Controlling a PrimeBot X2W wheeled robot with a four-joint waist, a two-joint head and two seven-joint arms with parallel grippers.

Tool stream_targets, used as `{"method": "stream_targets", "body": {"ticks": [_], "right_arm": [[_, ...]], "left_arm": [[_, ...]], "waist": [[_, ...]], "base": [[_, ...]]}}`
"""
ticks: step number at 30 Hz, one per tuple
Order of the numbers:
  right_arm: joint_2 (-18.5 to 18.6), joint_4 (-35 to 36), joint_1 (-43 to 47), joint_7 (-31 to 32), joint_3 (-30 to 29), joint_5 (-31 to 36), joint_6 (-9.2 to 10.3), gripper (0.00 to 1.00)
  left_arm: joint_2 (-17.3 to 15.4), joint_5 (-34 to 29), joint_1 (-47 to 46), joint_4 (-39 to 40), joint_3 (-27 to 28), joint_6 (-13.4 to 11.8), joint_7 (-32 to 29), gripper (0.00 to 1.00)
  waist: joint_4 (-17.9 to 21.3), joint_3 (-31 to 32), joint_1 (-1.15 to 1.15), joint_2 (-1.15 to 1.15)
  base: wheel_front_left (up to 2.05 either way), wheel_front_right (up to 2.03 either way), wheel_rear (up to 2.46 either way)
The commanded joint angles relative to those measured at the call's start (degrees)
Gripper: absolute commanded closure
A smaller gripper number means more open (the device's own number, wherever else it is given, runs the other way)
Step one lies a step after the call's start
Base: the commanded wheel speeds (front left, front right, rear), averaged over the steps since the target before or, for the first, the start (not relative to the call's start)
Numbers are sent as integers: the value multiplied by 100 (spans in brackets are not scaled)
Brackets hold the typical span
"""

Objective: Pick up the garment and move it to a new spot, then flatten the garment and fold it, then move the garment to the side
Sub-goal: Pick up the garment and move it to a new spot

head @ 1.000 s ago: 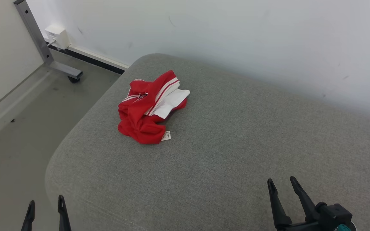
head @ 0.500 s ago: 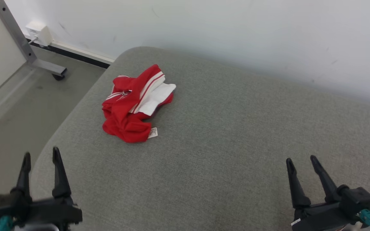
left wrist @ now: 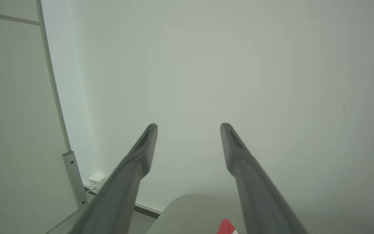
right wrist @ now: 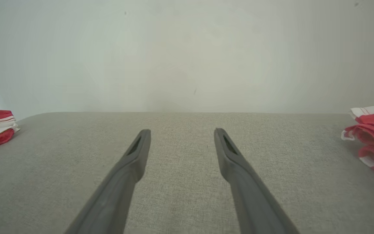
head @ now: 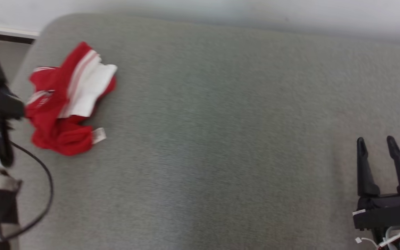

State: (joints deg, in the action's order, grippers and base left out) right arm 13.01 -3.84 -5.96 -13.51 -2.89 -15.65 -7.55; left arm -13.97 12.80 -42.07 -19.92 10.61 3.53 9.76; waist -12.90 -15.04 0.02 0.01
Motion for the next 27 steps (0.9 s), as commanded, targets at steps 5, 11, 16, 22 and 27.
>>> {"method": "stream_targets", "body": {"ticks": [5, 11, 16, 22, 27], "right_arm": [[-28, 107, -146, -62, -172, -44, 14, 0], [-44, 150, -190, -94, -269, -33, 15, 0], [-7, 106, -240, -115, -284, -56, 15, 0], [-37, 103, -266, -131, -269, 1, 15, 0], [-58, 93, -328, -126, -202, 12, 15, 0]], "left_arm": [[-426, 20, -680, -549, 96, -34, -361, 0], [-756, -56, -942, -1204, 150, -163, -705, 0], [-972, -80, -946, -1881, 63, -129, -1372, 0], [-1049, 52, -880, -2490, 26, -101, -2196, 0], [-1045, 123, -775, -2846, -9, -129, -2730, 0]], "waist": [[1298, -1292, -2, -1], [1453, -1433, -2, -1], [1498, -1414, -2, -1], [1462, -1381, -2, -1], [1479, -1379, -2, -1]], "base": [[0, 0, 0], [0, 0, 0], [0, 0, 0], [0, 0, 0], [0, 0, 0]]}}
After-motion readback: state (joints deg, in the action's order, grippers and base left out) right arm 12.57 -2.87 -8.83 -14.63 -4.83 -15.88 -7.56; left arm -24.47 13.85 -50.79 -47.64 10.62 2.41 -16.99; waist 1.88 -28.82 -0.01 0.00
